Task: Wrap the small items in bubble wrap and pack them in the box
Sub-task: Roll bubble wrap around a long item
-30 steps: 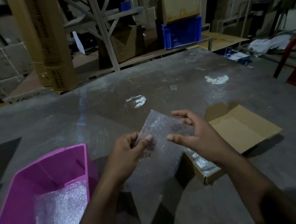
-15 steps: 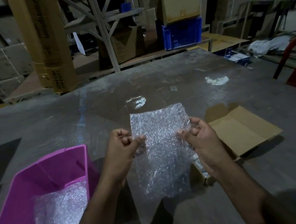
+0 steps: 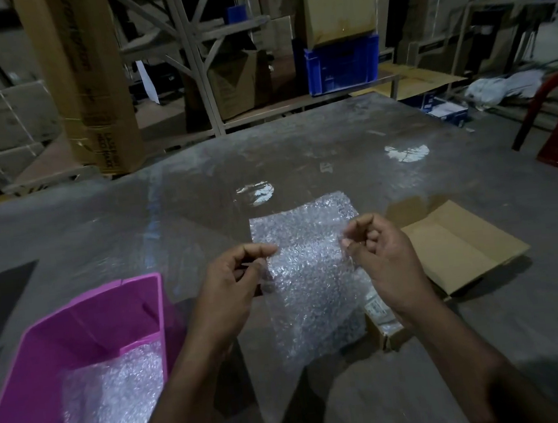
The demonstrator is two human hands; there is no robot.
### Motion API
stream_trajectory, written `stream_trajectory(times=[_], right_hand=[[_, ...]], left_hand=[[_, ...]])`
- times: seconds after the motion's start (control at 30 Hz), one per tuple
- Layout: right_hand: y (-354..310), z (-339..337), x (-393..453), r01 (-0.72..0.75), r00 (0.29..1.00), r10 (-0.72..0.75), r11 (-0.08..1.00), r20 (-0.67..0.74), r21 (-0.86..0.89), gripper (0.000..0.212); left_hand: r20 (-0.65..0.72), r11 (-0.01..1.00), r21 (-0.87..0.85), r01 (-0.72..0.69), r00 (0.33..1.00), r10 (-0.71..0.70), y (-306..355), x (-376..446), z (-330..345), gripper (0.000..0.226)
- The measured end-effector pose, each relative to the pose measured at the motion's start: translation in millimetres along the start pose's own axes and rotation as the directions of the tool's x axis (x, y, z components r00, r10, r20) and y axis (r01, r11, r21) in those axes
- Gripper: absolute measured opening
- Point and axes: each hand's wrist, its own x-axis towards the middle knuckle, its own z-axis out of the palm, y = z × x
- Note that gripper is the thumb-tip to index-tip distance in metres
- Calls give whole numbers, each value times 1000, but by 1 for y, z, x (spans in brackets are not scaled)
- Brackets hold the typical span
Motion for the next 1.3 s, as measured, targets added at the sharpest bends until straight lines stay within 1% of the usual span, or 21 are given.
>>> stream_trajectory(times=[0.1,0.17,0.2,0.27,0.3,0.37,0.4,0.43,0.47,0.53,0.6,0.63,0.73,0.8,0.87,0.97,1.03,1.07,1.17,1.23,1.3], right_hand=[[-6,-2,-1,-78,991,74,996,107,34,28],[-8,-1,-2,-102,979,95,994,181,30,39],[-8,0,-3,-105,978,95,993,185,46,48],[-9,3,-3,-77,991,73,996,112,35,68],[-11,5,-3,-46,997,48,998,57,-35,77],[-14,8,-5,7,1000,-10,977,-13,-212,90],[-15,10,-7,21,999,-28,959,-21,-283,94],[-16,14,-9,34,999,-41,938,-13,-344,96],[-17,19,-12,50,999,-51,914,7,-402,97],[-18,29,-17,85,995,-49,888,91,-452,100],[-18,38,-22,109,973,-16,910,228,-401,100],[-16,40,-24,104,952,10,929,304,-356,98],[-12,36,-30,51,876,54,978,480,-203,92],[-14,30,-28,5,858,62,992,510,-129,87],[-16,27,-25,2,899,33,997,437,-78,74],[-12,24,-16,21,985,-4,995,171,-96,51],[-8,19,-9,3,996,10,989,87,-149,54],[-7,16,-6,-39,994,53,990,98,-133,62],[-3,13,1,-208,959,197,978,204,34,80],[0,14,2,-224,956,197,969,218,106,79],[0,15,1,-208,967,175,963,186,171,74]], left_hand=[[7,999,-44,-6,1000,6,1,-1,2,14],[-15,996,-87,5,1000,-6,0,1,3,18],[-23,994,-112,16,1000,-18,-1,1,4,24],[-67,997,-75,15,998,-20,-6,3,4,36],[-125,1000,7,-8,992,9,-8,3,4,37],[-217,984,168,-55,972,92,-7,2,2,27],[-207,984,167,-67,973,102,-5,3,2,17],[-158,993,106,-56,985,72,-3,4,3,7],[-84,1000,15,-15,996,16,0,4,7,7],[73,985,-143,98,993,-88,3,3,15,27],[168,974,-194,119,982,-87,6,0,20,44],[178,974,-202,105,982,-69,8,-3,21,43],[114,980,-193,47,993,-26,12,-7,15,18],[107,983,-177,47,994,-28,12,-7,9,17],[87,986,-157,62,995,-48,11,-6,7,20],[20,958,-246,145,989,-145,11,-5,5,20],[37,936,-300,182,983,-179,11,-3,4,17],[57,932,-307,191,982,-182,10,-2,2,17],[129,940,-289,182,980,-150,11,-4,0,13],[112,947,-283,151,986,-124,12,-5,0,9],[47,934,-325,146,989,-138,12,-5,1,19]])
